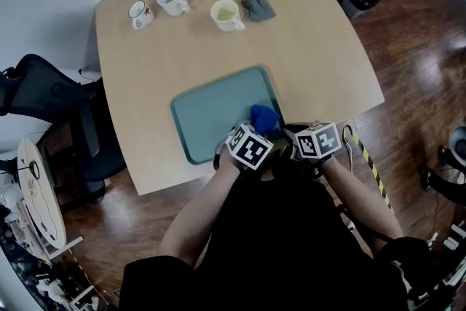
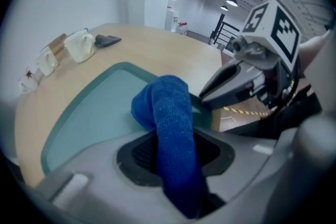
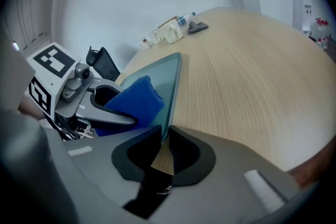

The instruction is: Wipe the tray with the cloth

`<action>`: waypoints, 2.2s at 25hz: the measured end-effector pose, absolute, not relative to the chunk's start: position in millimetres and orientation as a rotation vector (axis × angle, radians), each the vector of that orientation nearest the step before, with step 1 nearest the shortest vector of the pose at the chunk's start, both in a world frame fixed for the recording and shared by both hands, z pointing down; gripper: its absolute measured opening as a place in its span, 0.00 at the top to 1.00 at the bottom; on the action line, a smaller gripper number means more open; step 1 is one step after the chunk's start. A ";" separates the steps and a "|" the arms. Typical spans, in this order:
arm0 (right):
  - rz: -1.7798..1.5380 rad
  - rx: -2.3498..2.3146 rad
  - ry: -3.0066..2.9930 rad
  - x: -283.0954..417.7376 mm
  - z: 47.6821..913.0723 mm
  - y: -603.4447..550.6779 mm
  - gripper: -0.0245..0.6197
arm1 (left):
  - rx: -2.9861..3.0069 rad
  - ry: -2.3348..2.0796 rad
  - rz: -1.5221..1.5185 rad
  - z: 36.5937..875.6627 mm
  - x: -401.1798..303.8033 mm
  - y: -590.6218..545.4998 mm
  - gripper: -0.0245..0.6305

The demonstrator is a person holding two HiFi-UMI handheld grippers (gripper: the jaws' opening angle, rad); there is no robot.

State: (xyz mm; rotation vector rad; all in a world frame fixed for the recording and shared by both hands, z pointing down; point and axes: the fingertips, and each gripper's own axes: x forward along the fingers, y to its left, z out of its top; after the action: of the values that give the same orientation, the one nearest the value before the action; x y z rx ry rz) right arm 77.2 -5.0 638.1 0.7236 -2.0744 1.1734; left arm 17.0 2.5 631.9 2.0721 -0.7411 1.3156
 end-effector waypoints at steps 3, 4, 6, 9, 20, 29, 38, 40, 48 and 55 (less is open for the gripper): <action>1.164 0.724 -2.066 74.3 637.9 -6.5 0.89 | 2.064 -0.751 1.382 633.9 -28.6 10.9 0.74; 1.159 0.724 -2.063 73.8 637.8 -6.7 0.89 | 2.062 -0.761 1.410 633.8 -44.8 9.0 0.74; 1.145 0.723 -2.056 73.7 637.5 -6.4 0.88 | 2.073 -0.801 1.500 631.5 -74.2 -6.7 0.74; 1.126 0.724 -2.053 72.6 638.4 -5.3 0.88 | 2.149 -0.854 1.693 625.1 -95.4 -56.2 0.74; 1.131 0.737 -2.038 68.0 637.3 -7.2 0.88 | 2.426 -0.560 2.244 632.5 -21.7 -172.8 0.74; 1.188 0.773 -2.055 76.6 638.5 -5.0 0.89 | 2.496 -0.209 2.032 632.0 19.1 -34.8 0.74; 1.157 0.787 -2.049 75.8 639.5 -2.5 0.89 | 2.594 -0.098 1.929 635.3 30.9 24.7 0.74; 1.147 0.791 -2.045 74.7 639.1 -2.7 0.89 | 2.590 -0.106 1.924 635.6 22.7 7.0 0.74; 1.148 0.794 -2.052 71.3 636.6 -5.9 0.89 | 2.478 -0.348 2.057 632.2 -28.2 -115.8 0.74; 1.169 0.805 -2.056 72.2 636.0 -7.2 0.89 | 2.442 -0.451 2.172 631.5 -46.8 -147.7 0.74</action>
State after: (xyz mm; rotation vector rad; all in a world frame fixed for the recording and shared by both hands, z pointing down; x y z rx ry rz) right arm 72.2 -7.2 636.0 0.8053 -2.0560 1.1690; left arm -46.8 -147.7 631.5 2.4420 -0.4512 2.1720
